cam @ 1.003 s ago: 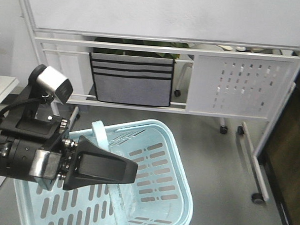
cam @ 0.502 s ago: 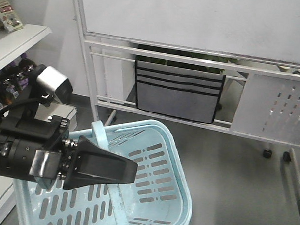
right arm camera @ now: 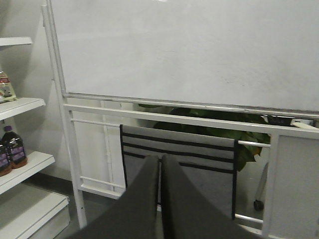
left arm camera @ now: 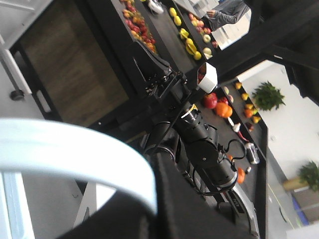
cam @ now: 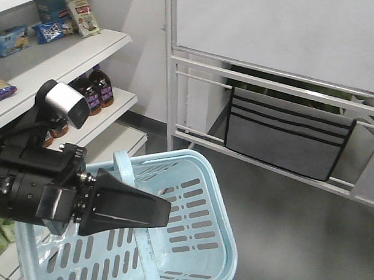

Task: Place coke in basket with both arms
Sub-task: 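Drive the base toward the snack shelves carrying the basket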

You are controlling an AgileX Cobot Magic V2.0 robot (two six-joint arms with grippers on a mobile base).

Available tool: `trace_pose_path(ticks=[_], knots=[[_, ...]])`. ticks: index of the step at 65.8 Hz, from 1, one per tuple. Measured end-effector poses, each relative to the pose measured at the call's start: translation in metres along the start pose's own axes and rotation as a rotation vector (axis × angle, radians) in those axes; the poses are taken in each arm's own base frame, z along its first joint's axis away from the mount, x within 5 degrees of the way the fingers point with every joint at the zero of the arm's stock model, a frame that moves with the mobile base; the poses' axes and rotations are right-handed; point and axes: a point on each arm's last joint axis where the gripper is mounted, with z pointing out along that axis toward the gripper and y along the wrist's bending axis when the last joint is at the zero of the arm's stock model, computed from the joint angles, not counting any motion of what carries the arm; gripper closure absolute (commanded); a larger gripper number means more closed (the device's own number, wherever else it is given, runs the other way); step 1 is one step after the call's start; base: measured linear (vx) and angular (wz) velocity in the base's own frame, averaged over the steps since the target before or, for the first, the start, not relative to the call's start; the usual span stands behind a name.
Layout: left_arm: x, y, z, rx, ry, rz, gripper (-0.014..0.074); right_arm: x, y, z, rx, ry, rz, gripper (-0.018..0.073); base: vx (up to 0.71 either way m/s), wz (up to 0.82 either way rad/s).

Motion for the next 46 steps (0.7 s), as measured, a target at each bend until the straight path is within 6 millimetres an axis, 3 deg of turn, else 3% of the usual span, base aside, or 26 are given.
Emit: trace_pose_path(ticks=[46], knots=[[0.0000,0.0000,0.0000,0.000,0.000,0.000,0.0603,0.0000,0.0000,0.0000,0.000,0.000,0.000,0.0561,0.06,0.24]])
